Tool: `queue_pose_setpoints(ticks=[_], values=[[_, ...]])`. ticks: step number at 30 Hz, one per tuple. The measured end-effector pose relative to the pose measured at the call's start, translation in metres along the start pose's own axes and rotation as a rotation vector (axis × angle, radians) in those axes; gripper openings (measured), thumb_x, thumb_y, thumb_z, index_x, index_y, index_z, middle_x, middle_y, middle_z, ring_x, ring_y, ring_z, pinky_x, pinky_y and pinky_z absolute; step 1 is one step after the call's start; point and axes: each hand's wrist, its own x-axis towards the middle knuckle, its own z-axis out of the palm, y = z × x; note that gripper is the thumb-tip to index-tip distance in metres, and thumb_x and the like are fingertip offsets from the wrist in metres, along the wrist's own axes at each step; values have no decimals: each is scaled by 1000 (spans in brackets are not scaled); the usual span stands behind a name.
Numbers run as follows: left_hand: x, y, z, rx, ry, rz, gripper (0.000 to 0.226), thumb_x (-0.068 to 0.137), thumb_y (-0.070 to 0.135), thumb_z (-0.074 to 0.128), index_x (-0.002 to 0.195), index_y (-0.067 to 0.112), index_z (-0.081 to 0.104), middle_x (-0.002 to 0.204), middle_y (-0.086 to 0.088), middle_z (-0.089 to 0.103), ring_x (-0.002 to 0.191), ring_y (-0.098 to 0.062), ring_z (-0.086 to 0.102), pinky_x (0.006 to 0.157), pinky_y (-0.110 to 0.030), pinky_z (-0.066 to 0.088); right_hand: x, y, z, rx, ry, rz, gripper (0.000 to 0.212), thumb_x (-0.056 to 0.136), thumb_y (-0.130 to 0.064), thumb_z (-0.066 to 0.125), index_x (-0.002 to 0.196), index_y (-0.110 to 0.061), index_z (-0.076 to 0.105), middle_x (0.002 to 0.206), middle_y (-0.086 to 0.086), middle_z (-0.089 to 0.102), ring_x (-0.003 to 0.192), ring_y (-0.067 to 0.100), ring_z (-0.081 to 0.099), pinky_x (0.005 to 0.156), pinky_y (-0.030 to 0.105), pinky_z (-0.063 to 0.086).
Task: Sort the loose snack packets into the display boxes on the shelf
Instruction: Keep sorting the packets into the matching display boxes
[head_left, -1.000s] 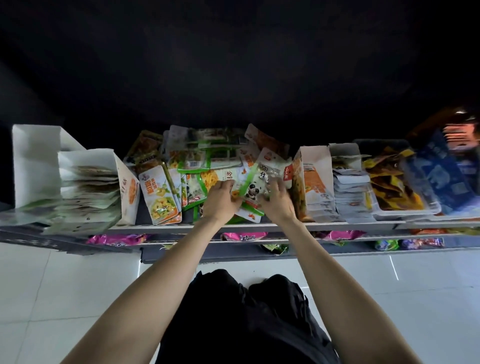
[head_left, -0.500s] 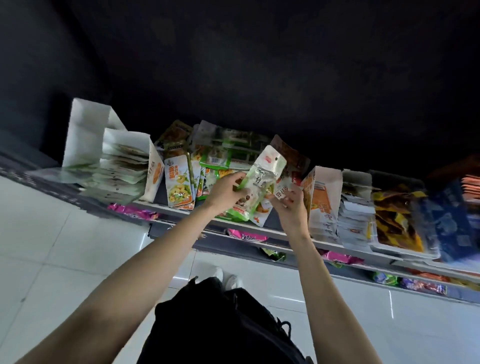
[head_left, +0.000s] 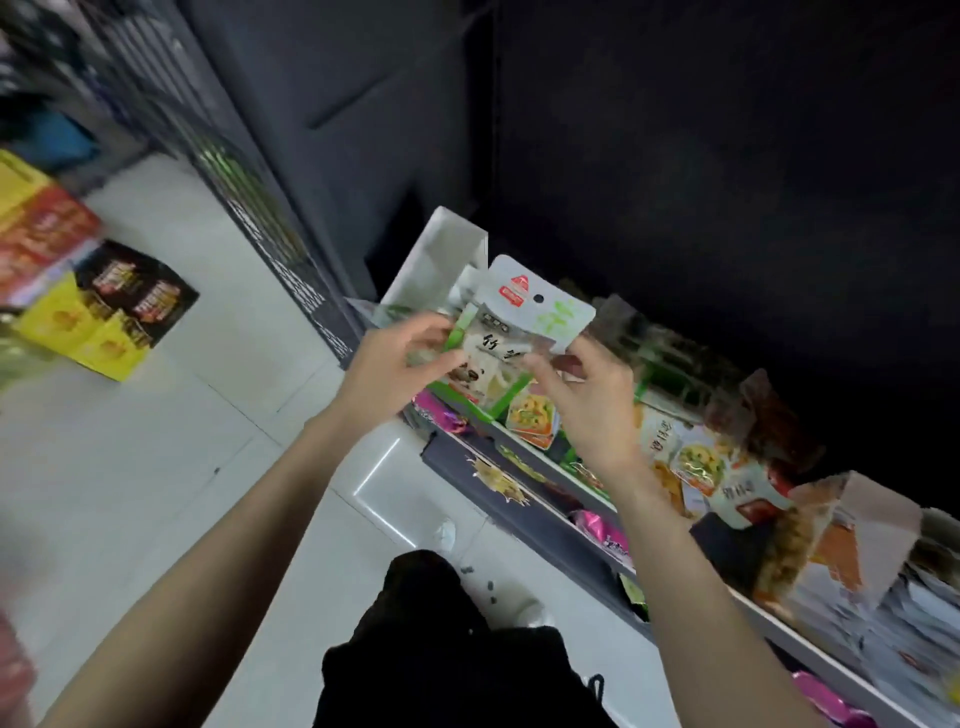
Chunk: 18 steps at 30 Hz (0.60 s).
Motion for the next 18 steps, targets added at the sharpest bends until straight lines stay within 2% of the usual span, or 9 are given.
queue_pose_setpoints(ticks=[2, 4, 6, 8, 11, 13, 16, 18], values=[[12, -21, -27, 153, 192, 84, 24, 88, 16, 65, 111, 24, 63, 101, 17, 64, 93, 4, 58, 86, -11, 41, 17, -7, 26, 62, 33, 2, 23, 90, -26, 63, 112, -16, 64, 91, -10, 69, 79, 10, 69, 66, 40, 59], [26, -52, -52, 347, 291, 128, 33, 84, 2, 59, 112, 18, 64, 105, 10, 65, 97, -10, 55, 85, -24, 44, 36, -11, 49, 78, 109, -38, 22, 92, -28, 60, 112, -18, 62, 84, -10, 70, 75, 11, 70, 63, 41, 59], [40, -87, -71, 593, 216, 202, 45, 73, -6, 57, 112, 15, 64, 104, -2, 66, 98, -25, 53, 84, -37, 47, 57, -12, 75, 27, 174, -92, 23, 92, -35, 56, 109, -20, 60, 80, 0, 71, 72, 17, 70, 60, 45, 58], [54, -114, -82, 730, 96, 276, 48, 68, -7, 61, 110, 14, 65, 101, -5, 66, 98, -30, 54, 82, -42, 50, 79, -7, 103, -63, 182, -85, 22, 93, -35, 55, 103, -15, 60, 76, 9, 70, 68, 25, 69, 59, 48, 56], [71, -135, -90, 768, 44, 348, 27, 70, 1, 72, 92, 18, 69, 90, 1, 67, 87, -25, 57, 75, -36, 51, 103, 4, 141, -231, 142, -56, 21, 92, -24, 61, 90, -4, 63, 74, 6, 70, 62, 21, 66, 56, 38, 54], [78, -141, -94, 755, 30, 398, 18, 72, 8, 77, 82, 20, 68, 81, 5, 67, 79, -22, 57, 70, -31, 47, 112, 11, 161, -343, 126, -97, 17, 88, -16, 67, 83, 0, 64, 69, 4, 65, 55, 17, 58, 52, 26, 44], [84, -148, -101, 730, 22, 492, 12, 75, 13, 76, 81, 21, 69, 77, 6, 66, 74, -20, 58, 65, -28, 41, 116, 16, 177, -465, 71, -145, 14, 79, -7, 74, 73, -1, 62, 66, 7, 61, 56, 10, 46, 54, 21, 36], [88, -150, -105, 705, 27, 523, 11, 78, 14, 74, 83, 22, 69, 80, 6, 66, 73, -20, 58, 64, -28, 41, 117, 17, 181, -536, 7, -169, 15, 78, -7, 74, 72, -3, 61, 70, 8, 63, 58, 12, 47, 55, 22, 40]])
